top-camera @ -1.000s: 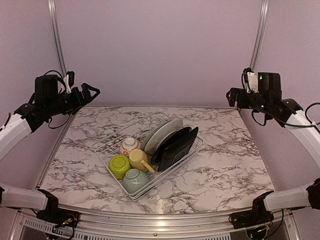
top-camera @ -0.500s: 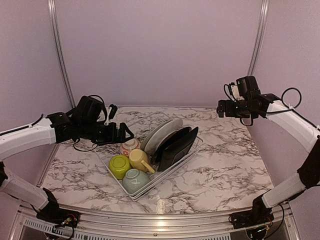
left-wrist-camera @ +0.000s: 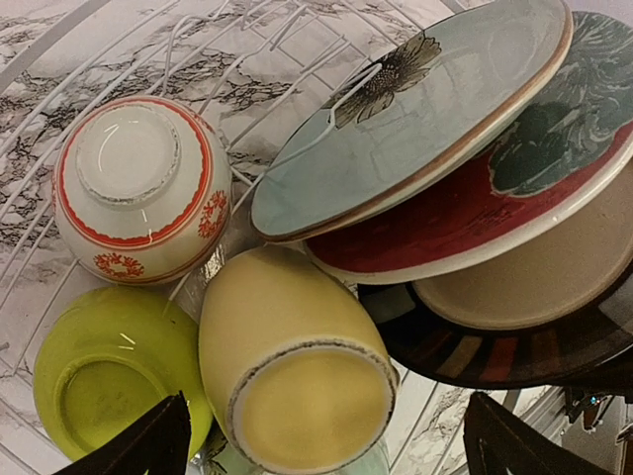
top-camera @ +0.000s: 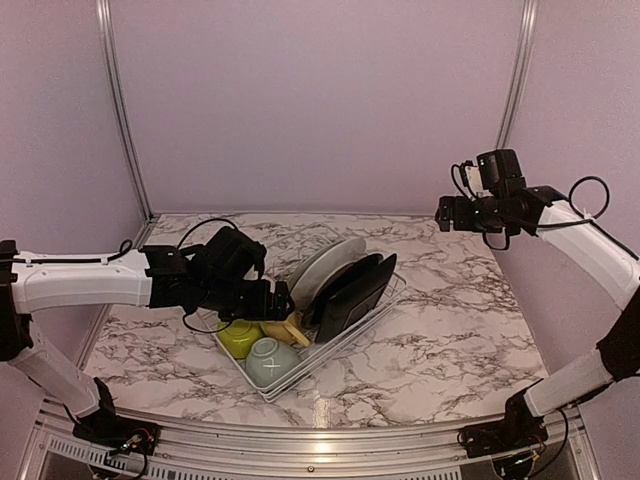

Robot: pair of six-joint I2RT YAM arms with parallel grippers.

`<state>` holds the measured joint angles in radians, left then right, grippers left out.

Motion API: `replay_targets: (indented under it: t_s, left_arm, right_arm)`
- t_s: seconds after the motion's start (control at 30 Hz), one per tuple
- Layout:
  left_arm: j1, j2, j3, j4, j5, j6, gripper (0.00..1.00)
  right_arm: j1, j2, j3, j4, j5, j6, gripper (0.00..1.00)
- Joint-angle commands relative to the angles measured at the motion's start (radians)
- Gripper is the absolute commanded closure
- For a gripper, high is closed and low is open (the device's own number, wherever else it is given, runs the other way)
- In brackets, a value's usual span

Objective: Unload the mixed dishes from the dish rack
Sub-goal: Grab the cup from the dish rack.

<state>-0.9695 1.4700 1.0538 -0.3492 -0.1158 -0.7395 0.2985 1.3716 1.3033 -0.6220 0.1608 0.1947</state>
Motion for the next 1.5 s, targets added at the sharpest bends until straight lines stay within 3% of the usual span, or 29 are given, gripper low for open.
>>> replay_targets:
  t_s: [0.0, 0.2, 0.6, 0.7, 1.03, 1.3, 1.47]
  left_arm:
    - [-0.041, 0.075, 0.072, -0.086, -0.098, -0.052, 0.01]
    - [-0.049, 0.154, 0.14, -0.168, -0.154, -0.065, 0.01]
    - [-0.051, 0.205, 0.152, -0.156, -0.141, -0.092, 0.04]
    - [-0.051, 0.203, 0.154, -0.161, -0.146, -0.088, 0.09]
    - [-0.051, 0.175, 0.184, -0.208, -0.151, -0.078, 0.45]
    - [-0.051, 0.072, 0.209, -0.27, -0.173, -0.074, 0.62]
    - [-0.049, 0.013, 0.232, -0.318, -0.196, -0.061, 0.68]
  right_arm:
    - [-0.007, -0.015, 0.015, 0.007, -0.057, -0.04, 0.02]
    - [-0.007, -0.045, -0.024, 0.041, -0.1, -0.029, 0.02]
    - [-0.007, -0.061, -0.048, 0.052, -0.128, -0.016, 0.01]
    - [-0.007, -0.067, -0.054, 0.056, -0.134, -0.01, 0.01]
    - [-0.007, -0.09, -0.073, 0.066, -0.142, 0.004, 0.01]
    - [-0.007, -0.089, -0.07, 0.075, -0.15, 0.011, 0.01]
    - [-0.007, -0.086, -0.062, 0.082, -0.15, 0.016, 0.01]
